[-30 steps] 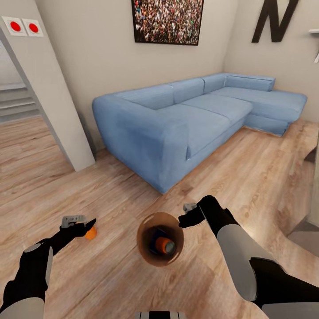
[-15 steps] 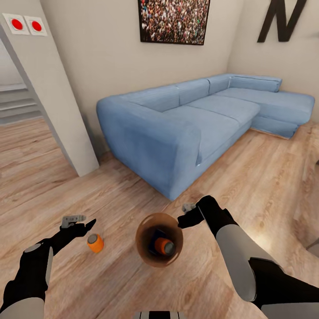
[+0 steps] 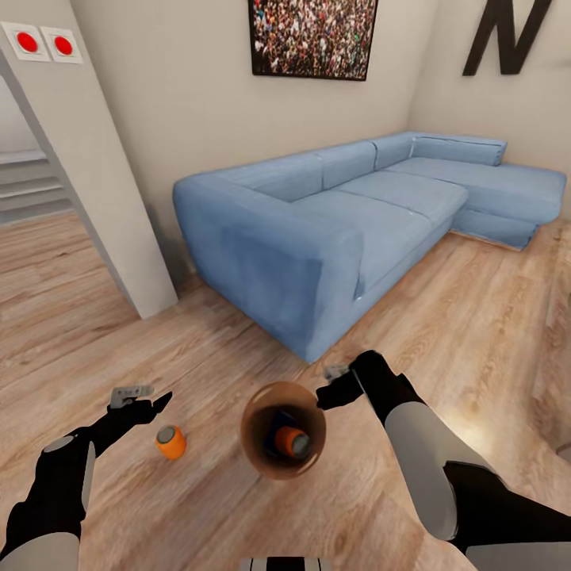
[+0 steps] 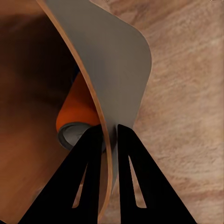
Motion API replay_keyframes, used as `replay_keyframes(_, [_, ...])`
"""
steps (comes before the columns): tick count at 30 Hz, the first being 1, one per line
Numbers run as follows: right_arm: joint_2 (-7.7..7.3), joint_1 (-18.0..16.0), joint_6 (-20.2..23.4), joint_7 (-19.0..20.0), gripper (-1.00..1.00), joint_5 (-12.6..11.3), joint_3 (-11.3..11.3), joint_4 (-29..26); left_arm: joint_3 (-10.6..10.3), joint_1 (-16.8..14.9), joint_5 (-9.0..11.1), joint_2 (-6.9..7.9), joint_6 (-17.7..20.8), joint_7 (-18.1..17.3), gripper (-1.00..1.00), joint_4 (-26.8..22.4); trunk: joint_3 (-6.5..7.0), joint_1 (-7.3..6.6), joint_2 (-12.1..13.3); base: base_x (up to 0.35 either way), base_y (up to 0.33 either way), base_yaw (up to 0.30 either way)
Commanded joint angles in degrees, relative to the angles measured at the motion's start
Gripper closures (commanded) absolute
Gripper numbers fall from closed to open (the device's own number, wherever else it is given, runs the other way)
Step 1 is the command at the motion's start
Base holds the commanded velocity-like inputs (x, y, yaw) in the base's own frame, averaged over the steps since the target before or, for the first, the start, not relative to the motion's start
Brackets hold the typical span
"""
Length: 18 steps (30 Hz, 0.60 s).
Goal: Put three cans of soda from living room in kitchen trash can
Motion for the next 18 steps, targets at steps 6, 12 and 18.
replay_keyframes(6, [0.02,-0.02,0.61,0.25,1.00,-1.65,-0.18,0.09,-0.02,0.00,-0.02,-0.02,-0.01,0.00,-1.00,0.01,0.01,-0.01,0.00,0.096,0.152,0.000])
replay_keyframes(12, [-0.03,0.03,0.56,0.44,1.00,-1.64,-0.24,0.19,-0.02,0.00,-0.02,-0.04,-0.01,0.00,-1.00,0.01,0.01,-0.01,0.00,0.041,0.041,0.000])
replay_keyframes(18, [-0.06,0.06,0.53,0.92,1.00,-1.64,-0.26,0.23,-0.04,0.05,0.04,-0.08,-0.01,0.00,-1.00,0.01,0.01,-0.01,0.00,0.051,0.006,0.000])
